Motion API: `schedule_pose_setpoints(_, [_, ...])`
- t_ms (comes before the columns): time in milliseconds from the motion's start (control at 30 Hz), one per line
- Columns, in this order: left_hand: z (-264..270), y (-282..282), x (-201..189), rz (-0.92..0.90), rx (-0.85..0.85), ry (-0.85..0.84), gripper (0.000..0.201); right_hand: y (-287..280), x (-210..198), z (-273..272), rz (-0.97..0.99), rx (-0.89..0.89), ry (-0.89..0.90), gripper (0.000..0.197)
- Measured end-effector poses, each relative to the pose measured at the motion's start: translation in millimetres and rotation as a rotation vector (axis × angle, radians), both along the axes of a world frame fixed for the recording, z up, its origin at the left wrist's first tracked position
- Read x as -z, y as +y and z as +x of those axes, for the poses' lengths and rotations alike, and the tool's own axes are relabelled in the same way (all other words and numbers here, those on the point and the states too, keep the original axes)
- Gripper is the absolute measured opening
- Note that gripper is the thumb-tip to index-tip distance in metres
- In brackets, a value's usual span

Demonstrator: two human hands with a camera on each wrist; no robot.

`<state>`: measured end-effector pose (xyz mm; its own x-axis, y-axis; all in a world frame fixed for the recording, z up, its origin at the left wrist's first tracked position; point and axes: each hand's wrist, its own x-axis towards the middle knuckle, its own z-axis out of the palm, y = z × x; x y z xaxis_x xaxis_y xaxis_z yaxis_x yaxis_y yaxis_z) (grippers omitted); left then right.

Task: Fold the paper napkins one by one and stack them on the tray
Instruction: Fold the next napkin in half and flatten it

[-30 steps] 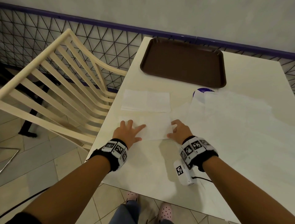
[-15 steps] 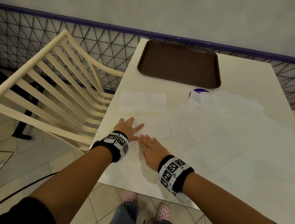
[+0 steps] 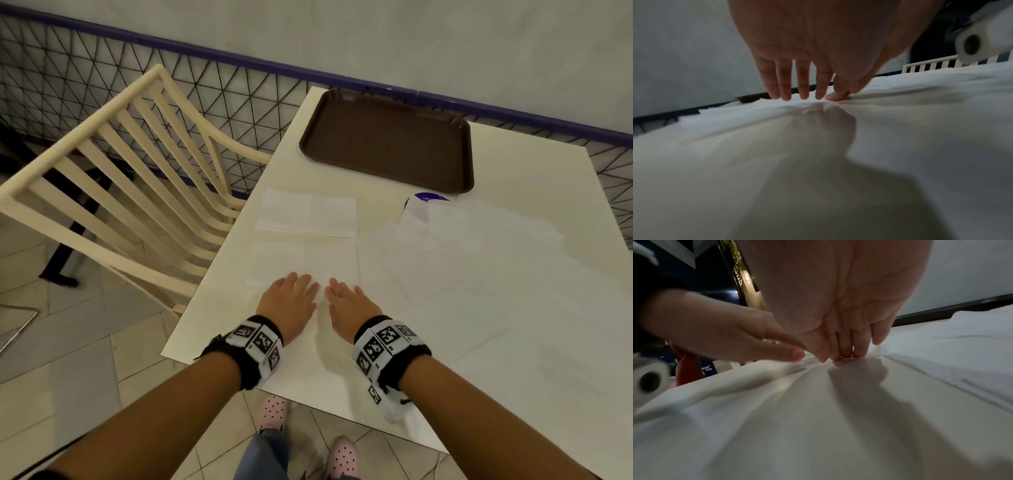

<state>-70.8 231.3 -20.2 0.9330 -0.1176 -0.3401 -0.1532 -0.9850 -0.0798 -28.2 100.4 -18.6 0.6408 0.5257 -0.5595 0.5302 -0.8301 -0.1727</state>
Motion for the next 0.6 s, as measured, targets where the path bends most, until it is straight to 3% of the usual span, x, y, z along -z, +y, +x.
schedule_pose_setpoints(167, [-12.9,-11.1,10.7,-0.054,-0.093,-0.017,0.048,0.0,-1.8,6.0,-0.04,-0.055,-0.013,0.052])
schedule_pose_setpoints(333, [-26.4,15.2,7.6,-0.093,-0.28,-0.074,0.044,0.1,-0.1,7.4,-0.072,-0.099,-0.044,0.052])
schedule_pose_setpoints(500, [-30.4,46.1,0.9,0.04,-0.397,-0.036,0.041,1.7,-3.0,9.2,-0.072,-0.137,-0.134,0.046])
schedule_pose_setpoints(600, [-20.2,54.5,-10.1,0.116,-0.374,-0.031,0.042,4.4,-6.0,14.2,-0.082,-0.164,-0.204,0.04])
